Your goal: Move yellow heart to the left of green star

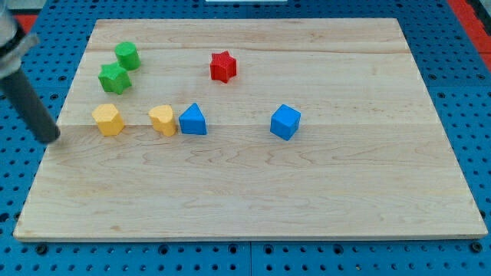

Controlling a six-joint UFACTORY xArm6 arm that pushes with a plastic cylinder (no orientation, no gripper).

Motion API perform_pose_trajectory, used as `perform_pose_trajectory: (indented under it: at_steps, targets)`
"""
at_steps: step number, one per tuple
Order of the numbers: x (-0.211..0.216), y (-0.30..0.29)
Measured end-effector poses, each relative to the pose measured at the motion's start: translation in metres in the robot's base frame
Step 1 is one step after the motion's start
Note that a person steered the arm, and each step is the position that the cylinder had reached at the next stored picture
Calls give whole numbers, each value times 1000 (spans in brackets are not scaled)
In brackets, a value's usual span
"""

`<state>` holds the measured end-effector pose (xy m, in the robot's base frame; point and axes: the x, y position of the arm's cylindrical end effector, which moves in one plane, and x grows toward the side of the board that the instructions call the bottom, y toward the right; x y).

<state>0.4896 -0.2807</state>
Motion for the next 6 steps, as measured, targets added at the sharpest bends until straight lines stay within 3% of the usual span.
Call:
perform_pose_trajectory:
  at_steps: [1, 2, 3, 6]
  targets:
    - [22, 56]
    - [13, 125]
    - [-19, 157]
    - [-112, 130]
